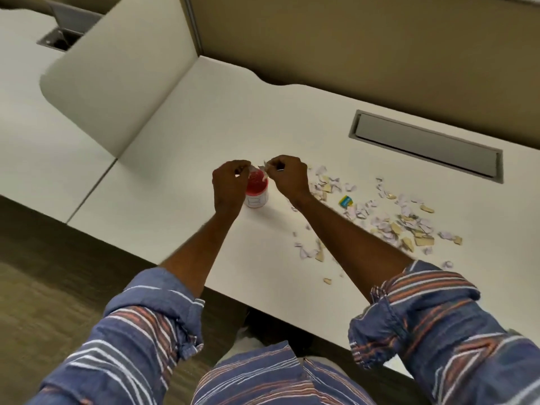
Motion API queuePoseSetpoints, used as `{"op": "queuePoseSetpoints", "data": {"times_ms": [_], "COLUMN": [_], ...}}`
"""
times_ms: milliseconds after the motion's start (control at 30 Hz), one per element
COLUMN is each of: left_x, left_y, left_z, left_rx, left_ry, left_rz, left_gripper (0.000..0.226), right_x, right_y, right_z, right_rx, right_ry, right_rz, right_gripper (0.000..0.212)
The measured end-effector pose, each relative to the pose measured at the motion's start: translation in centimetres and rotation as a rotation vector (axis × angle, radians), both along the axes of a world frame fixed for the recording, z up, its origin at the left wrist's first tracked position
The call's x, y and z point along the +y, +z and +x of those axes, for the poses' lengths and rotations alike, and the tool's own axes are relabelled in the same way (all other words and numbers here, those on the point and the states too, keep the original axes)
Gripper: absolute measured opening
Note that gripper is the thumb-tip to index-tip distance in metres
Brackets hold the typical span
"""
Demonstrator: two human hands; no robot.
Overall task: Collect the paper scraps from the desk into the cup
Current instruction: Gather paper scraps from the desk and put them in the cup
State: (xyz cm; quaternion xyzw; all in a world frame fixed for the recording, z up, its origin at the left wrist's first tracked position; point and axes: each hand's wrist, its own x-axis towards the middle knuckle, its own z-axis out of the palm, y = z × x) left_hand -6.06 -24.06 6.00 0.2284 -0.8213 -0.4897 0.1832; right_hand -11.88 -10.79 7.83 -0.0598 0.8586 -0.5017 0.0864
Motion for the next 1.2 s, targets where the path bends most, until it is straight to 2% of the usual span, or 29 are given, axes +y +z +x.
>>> {"op": "queuePoseSetpoints", "data": {"times_ms": [267, 367, 433, 633, 767, 1100, 1200], "left_x": [-1.0, -1.3, -1.5, -2.0, -2.5, -2.9, -2.7], "left_y": [-1.2, -1.5, -1.8, -2.2, -2.2, -1.5, -1.3], "left_z": [-1.1, -1.7, -2.2, -3.2, -3.2, -3.0, -2.9], "left_rx": [-0.109, -0.152, -0.195, -0.249, -0.247, -0.238, -0.25], "left_ry": [-0.05, -0.092, -0.127, -0.118, -0.153, -0.222, -0.246], "left_rz": [0.017, -0.048, -0.109, -0.064, -0.081, -0.132, -0.131], "left_gripper": [0.015, 0.019, 0.021, 0.019, 0.02, 0.01, 0.012], "right_x": [-3.5, -4.0, -4.8, -6.4, -6.5, -5.9, -5.8], "right_y": [-1.4, -1.8, -2.0, -2.2, -2.0, -0.9, -1.0], "right_z": [-1.0, -1.1, -1.2, -1.4, -1.4, -1.0, -0.9], "right_rx": [-0.069, -0.077, -0.067, -0.014, -0.009, -0.02, -0.021], "right_ry": [0.004, -0.006, -0.008, 0.008, 0.009, 0.037, 0.026], "right_rz": [0.151, 0.175, 0.202, 0.293, 0.294, 0.264, 0.259], "right_gripper": [0.016, 0.014, 0.015, 0.015, 0.013, 0.026, 0.022]}}
